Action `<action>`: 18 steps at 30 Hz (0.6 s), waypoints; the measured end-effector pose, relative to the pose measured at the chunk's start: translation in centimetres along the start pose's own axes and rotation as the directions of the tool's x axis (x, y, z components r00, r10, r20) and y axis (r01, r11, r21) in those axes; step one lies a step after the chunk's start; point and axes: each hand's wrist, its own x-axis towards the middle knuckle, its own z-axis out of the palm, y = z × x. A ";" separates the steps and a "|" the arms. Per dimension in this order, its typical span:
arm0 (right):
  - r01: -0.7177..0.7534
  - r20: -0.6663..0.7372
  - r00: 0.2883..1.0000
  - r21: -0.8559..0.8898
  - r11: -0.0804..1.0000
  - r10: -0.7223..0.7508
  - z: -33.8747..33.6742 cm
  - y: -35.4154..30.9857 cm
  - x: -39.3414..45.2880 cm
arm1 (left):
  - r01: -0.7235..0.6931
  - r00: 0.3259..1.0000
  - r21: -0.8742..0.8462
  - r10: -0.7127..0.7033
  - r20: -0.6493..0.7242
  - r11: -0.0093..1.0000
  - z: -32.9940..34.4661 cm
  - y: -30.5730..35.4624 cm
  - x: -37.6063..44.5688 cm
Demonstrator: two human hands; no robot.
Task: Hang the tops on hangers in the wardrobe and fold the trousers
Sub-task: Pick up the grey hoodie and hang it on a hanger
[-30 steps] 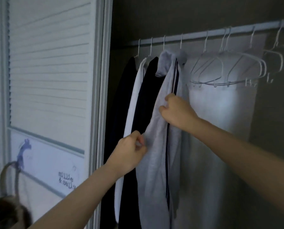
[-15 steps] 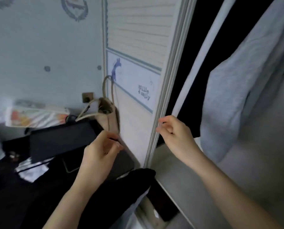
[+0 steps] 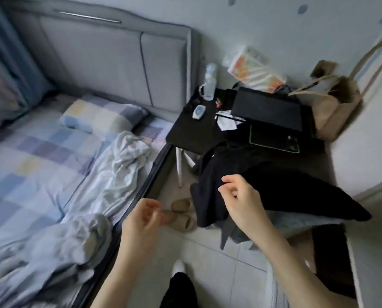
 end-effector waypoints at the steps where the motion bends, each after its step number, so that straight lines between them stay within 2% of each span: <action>1: 0.013 0.067 0.998 -0.009 1.000 -0.012 2.3 -0.9 -0.5 | 0.055 0.996 -0.013 -0.056 -0.068 0.998 -2.0 -1.4 -1.1; 8: 0.108 0.365 0.929 -0.096 0.989 -0.066 15.1 -6.0 -1.8 | 0.265 0.896 -0.108 -0.286 -0.339 0.958 -12.4 -9.9 -4.3; 12: 0.170 0.453 0.887 -0.149 0.974 -0.085 23.0 -8.5 -0.9 | 0.340 0.834 -0.210 -0.397 -0.383 0.917 -17.2 -14.6 -3.5; 18: 0.146 0.483 0.875 -0.210 0.967 -0.027 33.9 -11.7 2.4 | 0.428 0.796 -0.214 -0.478 -0.371 0.878 -25.0 -21.4 1.8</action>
